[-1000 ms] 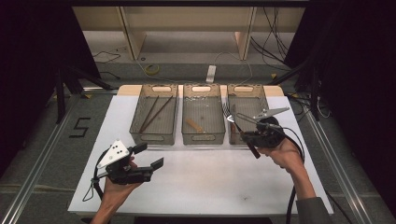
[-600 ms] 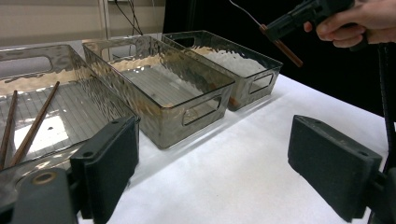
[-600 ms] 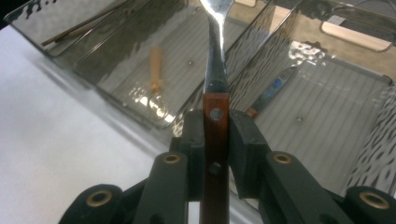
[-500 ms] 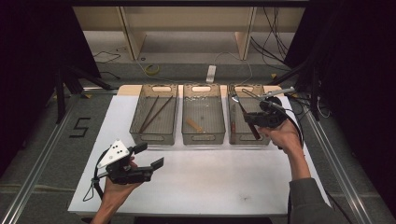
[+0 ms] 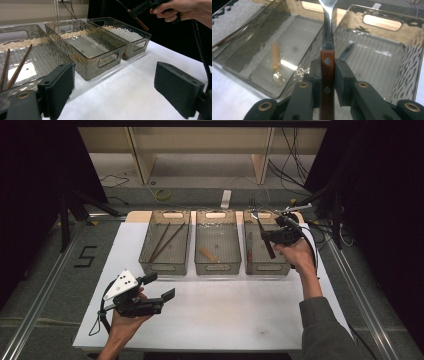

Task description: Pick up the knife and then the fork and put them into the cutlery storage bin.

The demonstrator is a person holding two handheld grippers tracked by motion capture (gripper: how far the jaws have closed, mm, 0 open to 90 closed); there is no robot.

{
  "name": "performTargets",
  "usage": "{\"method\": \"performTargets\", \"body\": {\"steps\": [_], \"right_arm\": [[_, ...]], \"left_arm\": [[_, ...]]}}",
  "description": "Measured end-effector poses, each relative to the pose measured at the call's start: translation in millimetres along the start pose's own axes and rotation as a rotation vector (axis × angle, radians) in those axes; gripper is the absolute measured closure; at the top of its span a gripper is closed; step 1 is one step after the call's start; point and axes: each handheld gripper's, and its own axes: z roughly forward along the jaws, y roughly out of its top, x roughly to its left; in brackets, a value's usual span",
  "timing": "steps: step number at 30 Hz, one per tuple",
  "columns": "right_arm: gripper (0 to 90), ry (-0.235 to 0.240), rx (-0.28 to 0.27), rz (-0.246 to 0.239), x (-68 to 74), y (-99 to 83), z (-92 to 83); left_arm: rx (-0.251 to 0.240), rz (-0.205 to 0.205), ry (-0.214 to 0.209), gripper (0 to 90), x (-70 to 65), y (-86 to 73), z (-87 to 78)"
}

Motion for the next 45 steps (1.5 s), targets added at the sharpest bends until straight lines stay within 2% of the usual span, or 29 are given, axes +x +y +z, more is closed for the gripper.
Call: {"method": "performTargets", "body": {"steps": [5,17,33,42,45], "right_arm": [[77.5,-0.017,0.019,0.038,-7.6,-0.3,10.4],[77.5,-0.040,0.036,0.079,-14.4,-3.3,23.9],[77.4,-0.054,0.072,0.112,-20.0,-15.4,41.9],[77.2,-0.065,0.080,0.129,-17.8,-16.4,49.0],[73.2,-0.064,0.101,0.148,-18.0,-17.5,53.2]], "left_arm": [[0.000,0.000,0.001,15.5,0.4,0.1,-0.6],[-0.001,-0.001,0.001,15.6,0.4,0.2,-0.7],[-0.002,-0.002,0.001,15.6,0.2,0.3,-0.4],[-0.004,-0.005,0.001,15.6,0.1,0.2,-0.6],[-0.003,-0.001,0.000,15.5,0.1,0.3,-1.0]]}}
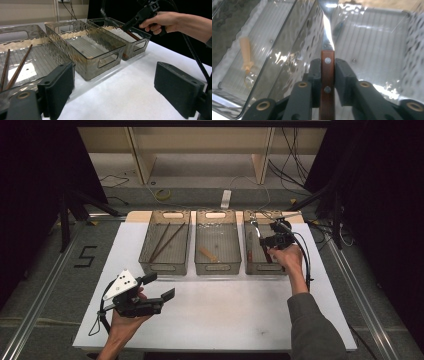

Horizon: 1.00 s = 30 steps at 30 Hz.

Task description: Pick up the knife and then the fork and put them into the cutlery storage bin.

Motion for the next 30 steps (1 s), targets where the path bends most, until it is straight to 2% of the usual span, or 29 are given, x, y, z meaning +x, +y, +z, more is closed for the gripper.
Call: {"method": "performTargets", "body": {"steps": [1,4,9,14,21,25,27,30], "right_arm": [[65.3,0.011,0.002,0.003,-0.2,-0.3,1.2],[59.6,0.031,-0.023,0.001,-0.3,-0.7,-1.9],[51.5,0.058,-0.067,-0.049,4.8,-6.5,-17.3],[45.1,0.104,-0.125,-0.134,20.7,-23.4,-37.4],[36.5,0.156,-0.214,-0.209,50.6,-54.7,-62.0],[33.9,0.196,-0.258,-0.226,64.0,-72.4,-71.4],[33.5,0.217,-0.284,-0.216,67.4,-80.3,-73.2],[32.1,0.245,-0.294,-0.221,71.4,-88.5,-74.4]], "left_arm": [[-0.003,-0.004,0.001,15.6,0.0,-0.1,0.1],[-0.002,-0.007,0.000,15.6,0.5,-0.2,0.1],[-0.002,-0.010,0.001,15.6,0.9,-0.5,0.3],[0.001,-0.010,0.001,15.6,0.9,-0.6,0.8],[0.001,-0.019,-0.001,15.6,1.8,-0.9,0.6],[-0.001,-0.029,-0.005,15.6,2.7,-1.3,0.5],[-0.003,-0.033,-0.006,15.6,2.6,-1.4,0.8],[-0.001,-0.031,-0.007,15.5,2.6,-1.3,1.1]]}}
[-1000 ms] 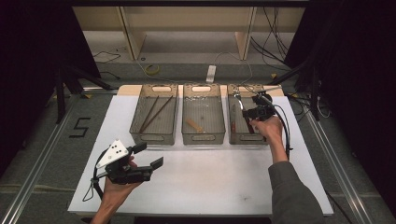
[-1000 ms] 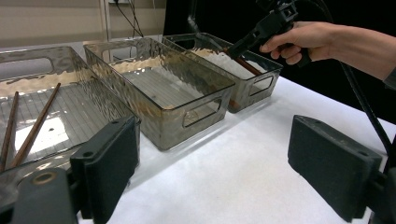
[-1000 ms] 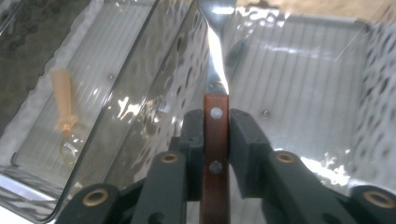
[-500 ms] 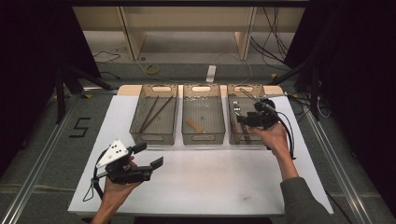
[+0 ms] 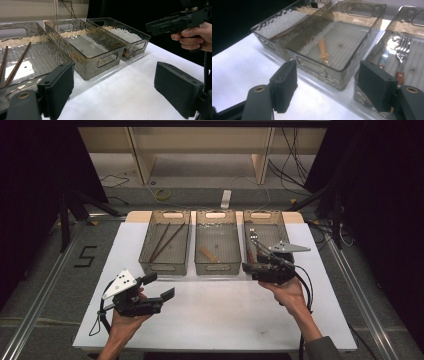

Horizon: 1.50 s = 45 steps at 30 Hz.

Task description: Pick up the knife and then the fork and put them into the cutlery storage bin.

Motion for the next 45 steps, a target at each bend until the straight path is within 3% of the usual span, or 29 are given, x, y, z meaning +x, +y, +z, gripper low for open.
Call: {"method": "performTargets", "body": {"steps": [4,9,22,33,36,45], "right_arm": [[30.3,0.020,-0.005,-0.024,6.4,-8.4,-1.0],[29.7,0.031,-0.030,-0.018,8.0,-12.1,-3.5],[27.2,0.070,-0.154,-0.044,13.8,-21.6,-23.3],[25.4,0.071,-0.184,-0.055,12.8,-58.5,-41.8],[25.4,0.072,-0.202,-0.028,10.4,-65.8,-46.1],[24.7,0.063,-0.235,-0.028,10.4,-71.9,-53.5]], "left_arm": [[-0.001,-0.003,0.001,15.6,0.0,0.1,0.7],[0.003,0.001,-0.004,15.5,-0.8,0.5,1.0],[0.008,-0.002,-0.015,15.6,-0.7,-0.2,1.7],[0.025,-0.002,-0.036,15.6,-1.5,-2.4,2.9],[0.037,0.004,-0.043,15.7,-2.9,-2.9,4.7],[0.038,0.006,-0.047,15.6,-2.9,-2.6,4.0]]}}
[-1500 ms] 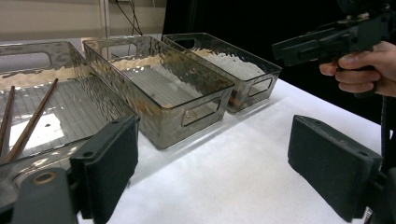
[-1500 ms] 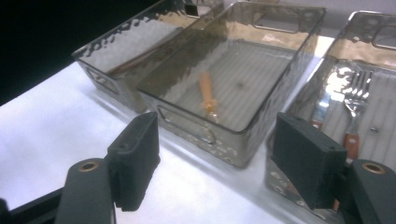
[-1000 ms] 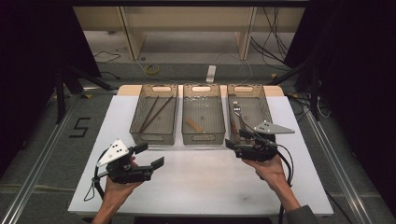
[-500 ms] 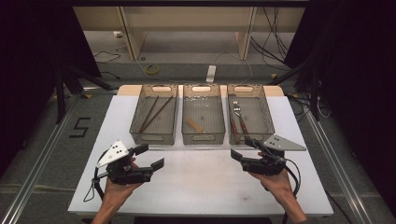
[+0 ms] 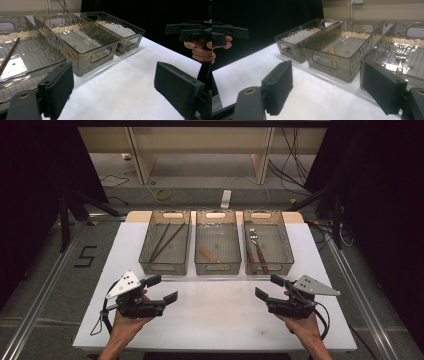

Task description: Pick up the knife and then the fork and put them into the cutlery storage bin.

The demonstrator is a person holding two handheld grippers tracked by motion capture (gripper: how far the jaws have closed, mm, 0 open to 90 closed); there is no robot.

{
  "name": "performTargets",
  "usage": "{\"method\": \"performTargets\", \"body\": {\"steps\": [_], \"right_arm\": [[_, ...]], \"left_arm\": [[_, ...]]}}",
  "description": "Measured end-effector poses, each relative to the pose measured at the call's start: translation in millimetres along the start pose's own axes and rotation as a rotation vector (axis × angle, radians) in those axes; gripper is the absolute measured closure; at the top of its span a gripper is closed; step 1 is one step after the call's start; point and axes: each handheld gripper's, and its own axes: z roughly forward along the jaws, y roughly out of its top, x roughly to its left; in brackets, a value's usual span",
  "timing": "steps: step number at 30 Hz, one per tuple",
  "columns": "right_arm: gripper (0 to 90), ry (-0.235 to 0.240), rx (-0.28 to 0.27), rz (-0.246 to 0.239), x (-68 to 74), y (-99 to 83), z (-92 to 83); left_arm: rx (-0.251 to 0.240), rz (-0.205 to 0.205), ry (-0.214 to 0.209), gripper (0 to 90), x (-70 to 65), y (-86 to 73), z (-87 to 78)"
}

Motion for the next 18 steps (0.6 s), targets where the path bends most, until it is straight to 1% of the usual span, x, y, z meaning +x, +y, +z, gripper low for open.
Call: {"method": "performTargets", "body": {"steps": [9,18], "right_arm": [[24.2,0.010,0.008,-0.018,1.9,-2.0,3.1],[22.2,0.011,0.011,-0.018,1.7,-2.1,3.7]], "left_arm": [[0.000,-0.002,0.000,15.6,0.2,0.1,0.6],[-0.003,-0.004,0.001,15.6,0.0,0.4,0.2]]}}
